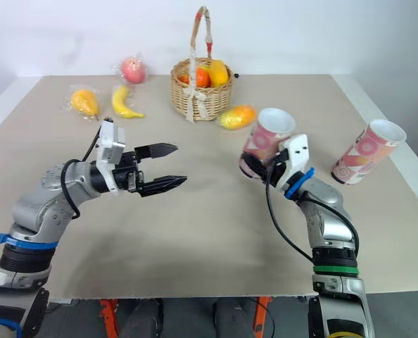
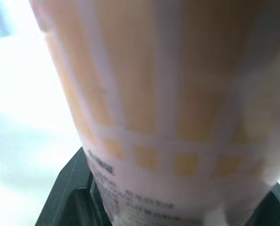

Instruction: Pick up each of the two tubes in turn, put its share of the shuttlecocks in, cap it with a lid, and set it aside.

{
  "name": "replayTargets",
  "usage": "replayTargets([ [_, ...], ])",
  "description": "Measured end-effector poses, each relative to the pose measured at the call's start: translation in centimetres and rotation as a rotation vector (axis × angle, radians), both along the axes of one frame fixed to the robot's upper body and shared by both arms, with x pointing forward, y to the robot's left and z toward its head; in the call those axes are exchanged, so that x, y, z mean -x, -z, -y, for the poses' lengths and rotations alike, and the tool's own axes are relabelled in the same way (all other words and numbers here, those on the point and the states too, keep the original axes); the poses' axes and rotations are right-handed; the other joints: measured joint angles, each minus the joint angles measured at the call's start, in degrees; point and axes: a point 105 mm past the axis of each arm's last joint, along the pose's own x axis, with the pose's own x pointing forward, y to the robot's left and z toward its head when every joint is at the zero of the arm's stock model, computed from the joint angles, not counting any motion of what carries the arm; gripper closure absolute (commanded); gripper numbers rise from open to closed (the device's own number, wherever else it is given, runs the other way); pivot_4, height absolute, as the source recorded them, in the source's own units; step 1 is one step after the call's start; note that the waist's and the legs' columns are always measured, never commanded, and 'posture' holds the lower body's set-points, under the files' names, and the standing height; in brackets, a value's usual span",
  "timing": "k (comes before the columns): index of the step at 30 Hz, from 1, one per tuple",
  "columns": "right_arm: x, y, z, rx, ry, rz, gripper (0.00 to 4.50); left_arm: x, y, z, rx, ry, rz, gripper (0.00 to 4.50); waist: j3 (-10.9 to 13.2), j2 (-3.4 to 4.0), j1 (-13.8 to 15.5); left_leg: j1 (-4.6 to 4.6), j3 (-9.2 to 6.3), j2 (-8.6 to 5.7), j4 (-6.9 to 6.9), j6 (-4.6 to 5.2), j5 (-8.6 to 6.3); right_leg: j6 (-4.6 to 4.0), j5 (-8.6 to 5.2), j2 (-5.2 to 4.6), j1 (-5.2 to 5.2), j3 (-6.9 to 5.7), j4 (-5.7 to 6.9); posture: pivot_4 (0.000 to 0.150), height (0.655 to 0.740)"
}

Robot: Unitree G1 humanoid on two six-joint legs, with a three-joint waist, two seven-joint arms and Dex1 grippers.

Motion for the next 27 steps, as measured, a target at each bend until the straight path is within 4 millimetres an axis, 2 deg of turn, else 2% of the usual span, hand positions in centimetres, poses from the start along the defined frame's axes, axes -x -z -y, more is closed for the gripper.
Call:
replayTargets([
  [6, -0.3, 0.0, 3.6, -0.023, 0.245, 0.027, 2.07, -2.2, -0.9, 2.3, 0.063, -0.022, 0.014, 0.0, 0.0, 0.02, 0.18, 0.0, 0.0, -0.04, 0.04, -0.01, 0.01, 0.07, 0.02, -0.01, 0.04, 0.0, 0.0, 0.15, 0.74],
  [11, -0.5, 1.6, 5.0, 0.015, 0.33, -0.007, 2.07, -2.8, -1.0, 3.3, 0.093, -0.03, 0.038, 0.0, 0.0, 0.04, 0.1, 0.0, 0.01, -0.06, 0.05, -0.01, 0.01, 0.1, 0.03, -0.03, 0.05, 0.03, -0.02, 0.15, 0.74],
  [14, -0.6, 1.6, 5.3, 0.024, 0.342, -0.004, 2.07, -2.5, -1.2, 3.8, 0.118, -0.008, 0.058, 0.0, -0.01, 0.06, 0.14, 0.01, 0.01, -0.05, 0.07, -0.01, 0.01, 0.11, 0.04, -0.03, 0.09, 0.03, -0.02, 0.15, 0.74],
  [15, -0.7, 1.6, 5.3, 0.03, 0.343, -0.003, 1.2, -2.4, -1.1, 3.9, 0.119, -0.002, 0.066, 0.0, -0.01, 0.06, 0.14, 0.01, 0.01, -0.05, 0.09, -0.02, 0.01, 0.13, 0.04, -0.03, 0.1, 0.03, -0.02, 0.15, 0.74],
  [18, -0.9, 2.4, 5.9, 0.033, 0.357, -0.04, 0.03, -2.0, -0.4, 4.0, 0.107, 0.017, 0.067, 0.0, -0.01, 0.06, 0.14, 0.04, 0.01, -0.06, 0.11, -0.02, 0.06, 0.23, 0.07, -0.03, 0.14, 0.03, -0.02, 0.15, 0.74],
  [22, -0.9, 3.8, 5.8, 0.051, 0.334, -0.099, 0.03, -1.8, 0.0, 4.1, 0.094, 0.028, 0.061, 0.0, 0.0, 0.07, 0.14, 0.04, 0.01, -0.06, 0.11, 0.02, 0.09, 0.26, 0.09, -0.03, 0.13, 0.04, -0.02, 0.15, 0.74],
  [27, -0.5, 4.3, 5.8, 0.088, 0.29, -0.133, 0.03, -1.6, -0.2, 3.9, 0.078, 0.041, 0.077, 0.0, 0.0, 0.07, 0.14, 0.04, 0.01, -0.06, 0.1, 0.02, 0.1, 0.26, 0.08, -0.03, 0.13, 0.04, -0.02, 0.15, 0.74],
])
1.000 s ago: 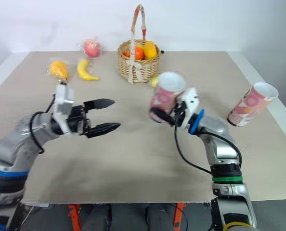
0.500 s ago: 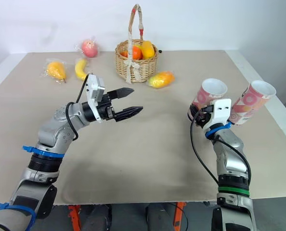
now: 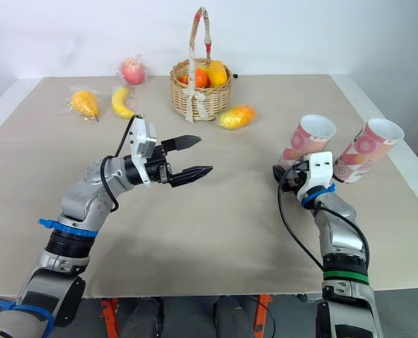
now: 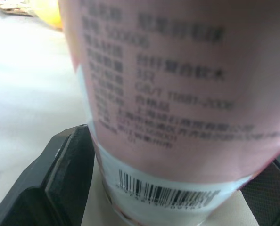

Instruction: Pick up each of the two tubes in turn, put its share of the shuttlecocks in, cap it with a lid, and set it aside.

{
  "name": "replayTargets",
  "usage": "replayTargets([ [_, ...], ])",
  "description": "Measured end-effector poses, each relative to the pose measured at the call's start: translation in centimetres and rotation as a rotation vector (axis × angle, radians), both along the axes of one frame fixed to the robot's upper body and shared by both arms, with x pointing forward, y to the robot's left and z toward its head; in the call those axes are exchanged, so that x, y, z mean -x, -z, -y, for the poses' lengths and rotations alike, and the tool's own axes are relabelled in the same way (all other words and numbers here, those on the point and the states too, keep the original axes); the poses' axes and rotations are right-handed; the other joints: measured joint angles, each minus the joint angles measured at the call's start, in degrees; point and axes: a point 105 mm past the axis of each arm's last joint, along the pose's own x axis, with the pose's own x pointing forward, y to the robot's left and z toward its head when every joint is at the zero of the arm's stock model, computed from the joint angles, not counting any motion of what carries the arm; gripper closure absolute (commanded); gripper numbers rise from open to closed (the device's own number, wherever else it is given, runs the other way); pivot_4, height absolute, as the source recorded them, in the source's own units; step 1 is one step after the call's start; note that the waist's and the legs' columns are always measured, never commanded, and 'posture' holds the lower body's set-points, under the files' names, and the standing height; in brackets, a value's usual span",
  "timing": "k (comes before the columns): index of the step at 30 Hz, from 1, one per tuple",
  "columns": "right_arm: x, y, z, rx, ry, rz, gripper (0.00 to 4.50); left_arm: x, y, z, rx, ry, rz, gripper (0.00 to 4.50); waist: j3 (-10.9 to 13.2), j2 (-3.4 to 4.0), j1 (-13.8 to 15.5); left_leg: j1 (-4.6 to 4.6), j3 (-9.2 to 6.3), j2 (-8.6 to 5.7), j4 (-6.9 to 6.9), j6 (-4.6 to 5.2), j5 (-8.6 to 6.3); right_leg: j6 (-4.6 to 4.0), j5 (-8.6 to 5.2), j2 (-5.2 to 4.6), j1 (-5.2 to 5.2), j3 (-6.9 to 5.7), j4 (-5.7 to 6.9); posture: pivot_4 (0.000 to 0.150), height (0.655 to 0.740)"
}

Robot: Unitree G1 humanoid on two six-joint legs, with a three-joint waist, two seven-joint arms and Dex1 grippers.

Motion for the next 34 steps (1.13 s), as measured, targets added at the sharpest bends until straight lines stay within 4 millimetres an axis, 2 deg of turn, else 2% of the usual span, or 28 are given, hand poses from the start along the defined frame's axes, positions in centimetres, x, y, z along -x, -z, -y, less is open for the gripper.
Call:
replayTargets([
  [5, 1.4, 0.6, 0.3, 0.032, -0.067, -0.056, 0.03, 0.1, 0.3, -0.9, -0.039, -0.01, 0.002, 0.0, 0.0, 0.01, 0.02, 0.0, 0.0, 0.0, -0.01, 0.0, 0.0, 0.02, -0.02, 0.0, 0.0, 0.0, 0.0, 0.15, 0.74],
  [9, 3.5, 0.6, 1.3, 0.119, -0.17, -0.128, 0.03, -0.2, 1.0, -3.1, -0.093, -0.056, -0.028, 0.0, 0.0, 0.01, 0.02, 0.0, 0.0, 0.0, 0.0, 0.0, 0.0, 0.04, -0.06, 0.0, 0.01, 0.01, -0.02, 0.15, 0.74],
  [14, 4.5, 0.7, 1.7, 0.16, -0.242, -0.177, 0.03, 0.4, 1.6, -4.0, -0.132, -0.055, -0.042, 0.0, 0.0, 0.02, 0.01, 0.01, 0.0, -0.01, 0.02, 0.01, 0.0, 0.04, -0.01, 0.0, 0.01, 0.01, -0.02, 0.15, 0.74],
  [17, 6.5, 0.7, 1.6, 0.2, -0.356, -0.24, 0.03, 1.1, 3.2, -6.4, -0.21, -0.09, -0.086, 0.0, 0.0, 0.02, -0.01, 0.01, 0.0, 0.0, -0.03, 0.04, -0.02, 0.01, -0.12, 0.01, 0.0, 0.02, -0.02, 0.15, 0.74],
  [20, 8.8, 0.9, -0.2, 0.199, -0.524, -0.29, 0.03, 1.8, 5.0, -8.8, -0.287, -0.138, -0.143, 0.0, 0.0, 0.02, -0.1, 0.01, 0.0, 0.02, -0.05, 0.11, -0.07, -0.01, -0.19, 0.01, 0.0, 0.02, -0.02, 0.15, 0.74],
  [21, 9.8, 0.8, -2.2, 0.182, -0.646, -0.298, 0.03, 2.5, 6.1, -10.0, -0.333, -0.16, -0.176, 0.0, 0.0, 0.03, -0.37, 0.04, 0.0, 0.03, -0.07, 0.13, -0.08, -0.03, -0.22, 0.01, -0.01, 0.03, -0.02, 0.15, 0.74],
  [23, 10.8, 0.1, -5.6, 0.14, -0.82, -0.274, 0.03, 3.6, 8.1, -11.7, -0.363, -0.199, -0.252, 0.0, 0.04, 0.02, -0.73, 0.05, 0.02, 0.06, -0.06, 0.13, -0.08, -0.04, -0.19, 0.01, -0.01, 0.03, 0.0, 0.15, 0.74],
  [27, 10.5, -2.5, -11.3, 0.071, -1.031, -0.143, 0.03, 4.8, 9.6, -14.1, -0.332, -0.35, -0.303, 0.0, 0.14, -0.14, -0.43, 0.05, 0.01, 0.07, 0.02, 0.06, -0.03, -0.26, -0.12, 0.01, -0.02, 0.02, 0.0, 0.15, 0.74],
  [30, 10.6, -2.4, -13.1, 0.044, -1.093, -0.134, 0.03, 4.9, 9.3, -15.4, -0.301, -0.436, -0.301, 0.0, 0.15, -0.25, 0.22, 0.0, 0.02, 0.07, 0.03, 0.0, 0.04, -0.29, -0.13, 0.01, 0.01, 0.02, -0.01, 0.15, 0.74],
  [34, 10.4, -0.9, -14.5, 0.026, -1.134, -0.166, 0.03, 5.4, 9.5, -16.1, -0.251, -0.519, -0.315, 0.0, 0.13, -0.29, 1.21, -0.12, 0.13, 0.01, 0.01, -0.29, 0.18, -0.21, -0.17, -0.12, 0.0, 0.04, -0.13, 0.15, 0.74],
])
